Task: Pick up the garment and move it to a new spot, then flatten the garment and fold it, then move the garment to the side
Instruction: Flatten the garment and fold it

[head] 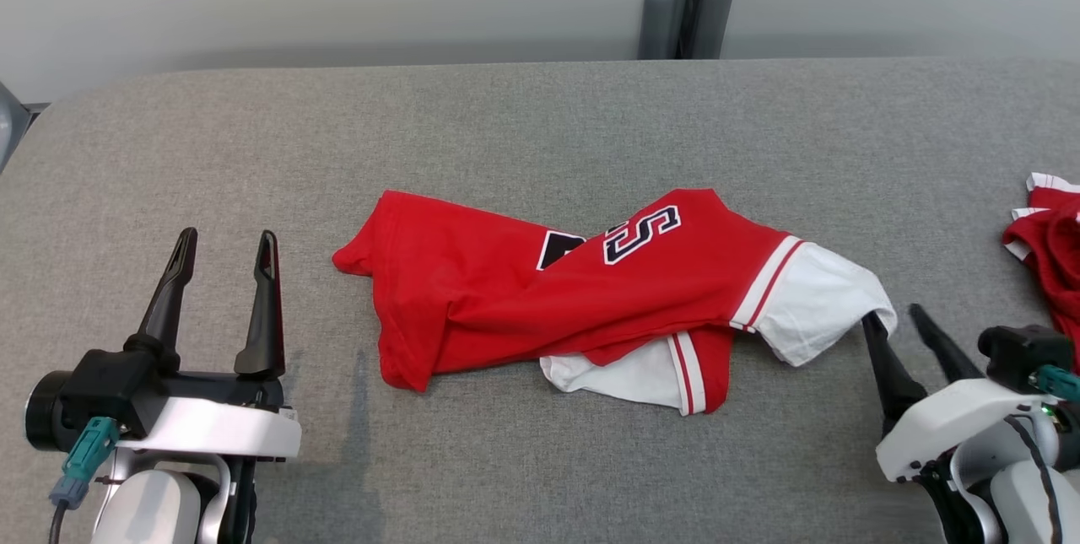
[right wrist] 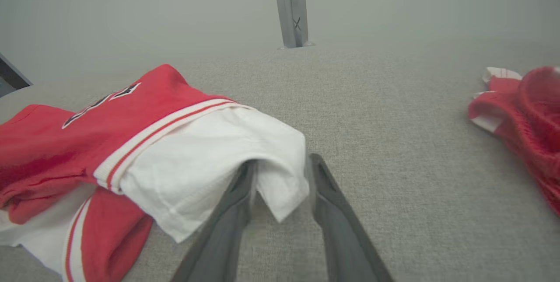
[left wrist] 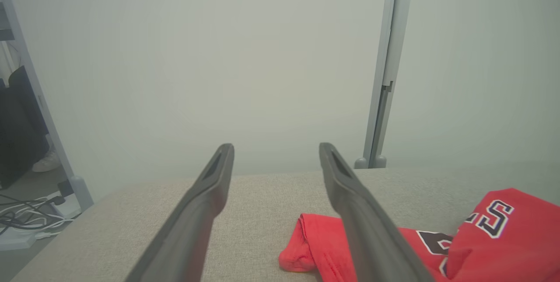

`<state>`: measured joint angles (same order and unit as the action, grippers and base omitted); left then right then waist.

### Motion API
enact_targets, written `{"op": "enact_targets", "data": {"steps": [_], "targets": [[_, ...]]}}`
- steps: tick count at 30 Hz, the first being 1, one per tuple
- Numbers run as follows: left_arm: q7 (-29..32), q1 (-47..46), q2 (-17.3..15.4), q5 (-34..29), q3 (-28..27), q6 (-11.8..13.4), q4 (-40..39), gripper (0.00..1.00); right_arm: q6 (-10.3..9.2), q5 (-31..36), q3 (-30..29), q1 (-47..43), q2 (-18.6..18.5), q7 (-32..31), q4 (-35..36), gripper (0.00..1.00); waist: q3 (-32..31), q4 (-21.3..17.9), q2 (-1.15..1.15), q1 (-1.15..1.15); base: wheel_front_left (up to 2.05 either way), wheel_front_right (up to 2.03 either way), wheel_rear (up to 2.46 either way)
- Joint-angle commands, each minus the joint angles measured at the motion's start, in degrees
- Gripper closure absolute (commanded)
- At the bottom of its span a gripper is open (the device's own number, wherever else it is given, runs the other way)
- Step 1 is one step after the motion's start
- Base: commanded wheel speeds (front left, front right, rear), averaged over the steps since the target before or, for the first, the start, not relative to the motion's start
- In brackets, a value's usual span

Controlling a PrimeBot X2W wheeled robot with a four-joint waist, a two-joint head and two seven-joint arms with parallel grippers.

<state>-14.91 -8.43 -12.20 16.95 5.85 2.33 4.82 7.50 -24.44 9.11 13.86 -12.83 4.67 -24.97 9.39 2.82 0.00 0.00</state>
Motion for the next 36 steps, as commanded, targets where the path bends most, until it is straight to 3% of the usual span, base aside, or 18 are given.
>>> {"op": "enact_targets", "data": {"steps": [1,8,15,23,36], "targets": [[-0.26,0.00,-0.35,-0.33,-0.27,-0.01,0.03,0.00,-0.01,-0.45,-0.43,-0.08,-0.68,0.99,-0.48,0.00,-0.19,-0.11,0.00,0.00,0.00,0.00,0.00],[-0.26,1.57,-0.53,-0.35,-1.41,1.07,-1.05,0.00,0.00,-0.14,-4.33,-3.74,-0.85,5.84,1.58,0.00,-1.03,-1.37,0.00,0.00,0.00,0.00,0.00],[-0.26,3.45,-0.64,0.09,-2.56,1.84,-2.30,0.00,0.00,4.88,-8.32,-6.12,2.12,8.48,12.73,0.00,-2.26,-2.62,0.00,0.00,0.00,0.00,0.00],[-0.26,5.16,-0.95,-0.31,-2.35,1.92,-1.76,0.00,0.00,9.46,-7.01,-9.47,5.23,4.59,22.50,0.00,-4.58,-2.34,0.00,0.00,0.00,0.00,0.00],[-0.02,6.95,-0.81,0.17,-1.23,2.28,-1.32,0.00,0.00,10.36,-6.83,-12.02,6.13,1.37,25.13,0.00,-5.89,-0.59,0.00,0.00,0.00,0.00,0.00]]}}
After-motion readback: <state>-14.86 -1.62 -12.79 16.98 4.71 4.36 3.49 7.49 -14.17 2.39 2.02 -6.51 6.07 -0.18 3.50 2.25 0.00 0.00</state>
